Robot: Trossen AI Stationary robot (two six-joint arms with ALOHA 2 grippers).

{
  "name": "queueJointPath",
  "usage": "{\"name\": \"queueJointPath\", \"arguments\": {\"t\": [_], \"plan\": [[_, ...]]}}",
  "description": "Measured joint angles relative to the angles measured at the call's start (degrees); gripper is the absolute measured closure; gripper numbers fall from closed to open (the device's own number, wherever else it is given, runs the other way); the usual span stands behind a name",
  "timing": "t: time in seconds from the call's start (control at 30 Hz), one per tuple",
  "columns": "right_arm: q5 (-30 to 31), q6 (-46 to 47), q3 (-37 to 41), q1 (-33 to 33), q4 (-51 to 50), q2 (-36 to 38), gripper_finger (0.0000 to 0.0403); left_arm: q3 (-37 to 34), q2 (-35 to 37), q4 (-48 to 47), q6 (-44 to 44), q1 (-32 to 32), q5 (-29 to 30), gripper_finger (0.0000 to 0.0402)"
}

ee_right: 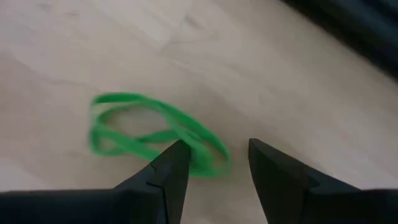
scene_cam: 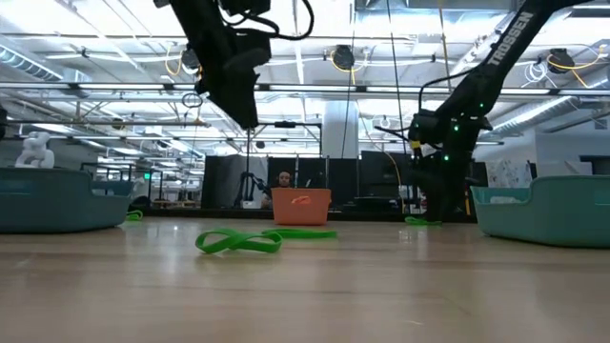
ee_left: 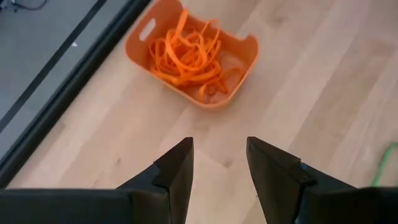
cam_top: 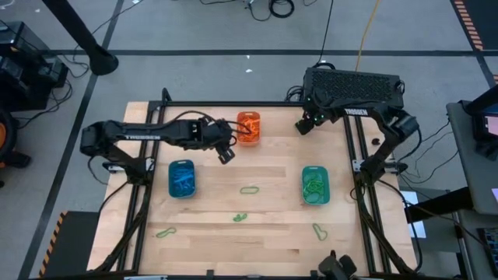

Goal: Sort rubber bands into baskets
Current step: Put the green rubber band into the green bin

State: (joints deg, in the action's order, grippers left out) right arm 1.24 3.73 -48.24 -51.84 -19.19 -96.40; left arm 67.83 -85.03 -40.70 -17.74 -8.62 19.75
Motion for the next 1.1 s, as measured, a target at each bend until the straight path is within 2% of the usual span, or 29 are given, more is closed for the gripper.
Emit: {"name": "queueJointPath", "arguments": {"t": [0.13, 0.37, 0.67, 0.97, 1.03, 1.1], "plan": [[-2.5, 0.1, -0.1, 0.1, -0.6, -0.2, 0.0281, 0.0, -0.1, -0.2, 0.0, 0.5, 0.0, 0.0244], [-3.3, -0.7, 0.0, 0.2, -4.0, 1.1, 0.0393, 0.0, -0.1, 0.2, 0.0, 0.5, 0.1, 0.0244], [-3.2, -2.3, -0.1, 0.6, -4.1, 12.3, 0.04, 0.0, -0.1, 4.2, 0.0, 2.1, -1.1, 0.0244], [-2.8, -5.4, -0.1, 4.0, -2.7, 24.1, 0.0402, 0.0, -0.7, 9.9, 1.6, 3.5, -1.2, 0.0244], [-3.8, -4.7, -0.1, 4.8, -3.7, 25.3, 0.0402, -0.2, -1.5, 13.3, 1.9, 3.5, -1.2, 0.0244], [-7.3, -4.4, -0.1, 5.9, -4.6, 26.2, 0.0402, -2.6, -2.4, 21.2, 4.0, 3.6, -1.8, 0.0244]]}}
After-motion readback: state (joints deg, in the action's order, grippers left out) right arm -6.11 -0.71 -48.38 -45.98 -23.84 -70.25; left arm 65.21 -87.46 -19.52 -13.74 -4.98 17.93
